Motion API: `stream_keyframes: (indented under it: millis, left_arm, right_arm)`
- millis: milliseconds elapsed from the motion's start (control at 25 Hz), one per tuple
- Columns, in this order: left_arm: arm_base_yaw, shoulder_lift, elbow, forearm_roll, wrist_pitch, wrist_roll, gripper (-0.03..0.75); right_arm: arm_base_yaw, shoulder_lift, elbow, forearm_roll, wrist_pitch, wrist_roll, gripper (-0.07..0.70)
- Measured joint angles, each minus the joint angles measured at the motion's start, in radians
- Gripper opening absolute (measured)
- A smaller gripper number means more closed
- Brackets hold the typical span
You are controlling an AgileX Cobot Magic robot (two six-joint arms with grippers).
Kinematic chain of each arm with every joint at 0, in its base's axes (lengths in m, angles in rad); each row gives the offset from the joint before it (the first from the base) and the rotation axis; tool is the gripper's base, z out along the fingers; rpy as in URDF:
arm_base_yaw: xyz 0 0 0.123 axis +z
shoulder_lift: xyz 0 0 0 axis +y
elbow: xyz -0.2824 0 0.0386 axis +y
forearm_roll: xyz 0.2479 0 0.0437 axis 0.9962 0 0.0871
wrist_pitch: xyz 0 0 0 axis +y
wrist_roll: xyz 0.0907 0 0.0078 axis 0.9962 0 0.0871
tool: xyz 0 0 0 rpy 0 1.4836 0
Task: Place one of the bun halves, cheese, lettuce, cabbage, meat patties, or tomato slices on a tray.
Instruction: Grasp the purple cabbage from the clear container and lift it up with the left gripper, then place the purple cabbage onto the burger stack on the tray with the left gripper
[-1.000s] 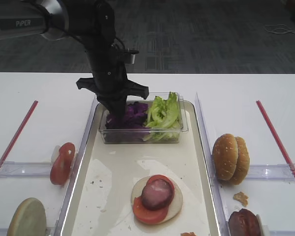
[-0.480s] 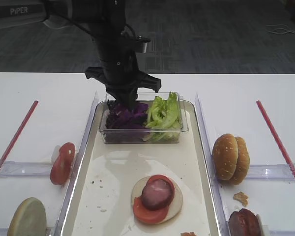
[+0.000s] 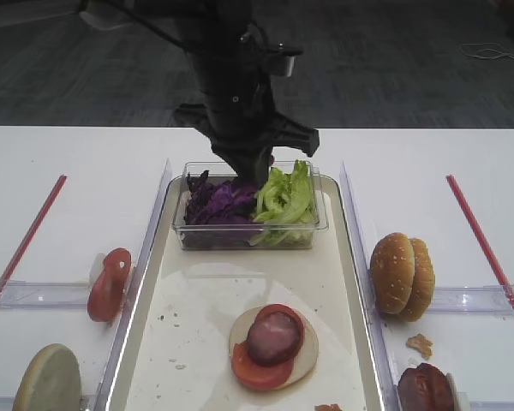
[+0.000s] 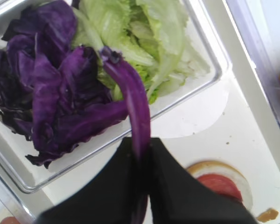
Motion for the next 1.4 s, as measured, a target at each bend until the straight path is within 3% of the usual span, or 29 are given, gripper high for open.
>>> stream_keyframes:
  millis: [360,1000,1120,1400]
  left_arm:
    - [-0.074,-0.096,0.024,-0.004,0.002,-0.004,0.039]
    - [-0.164,-0.289,0.443,-0.039,-0.004,-0.006,0.039]
    - [-0.176,-0.301,0.531,-0.067,-0.064,0.016,0.039]
    - [-0.195,-0.303,0.683,-0.211,-0.262,0.137,0.039]
  right_arm:
    - [0.000,0.000,0.000,0.000,0.000,0.000,0.013]
    - [0.000,0.000,0.000,0.000,0.000,0.002,0.013]
    - [0.000,0.000,0.000,0.000,0.000,0.002,0.013]
    - [0.000,0.000,0.000,0.000,0.000,0.002,0.013]
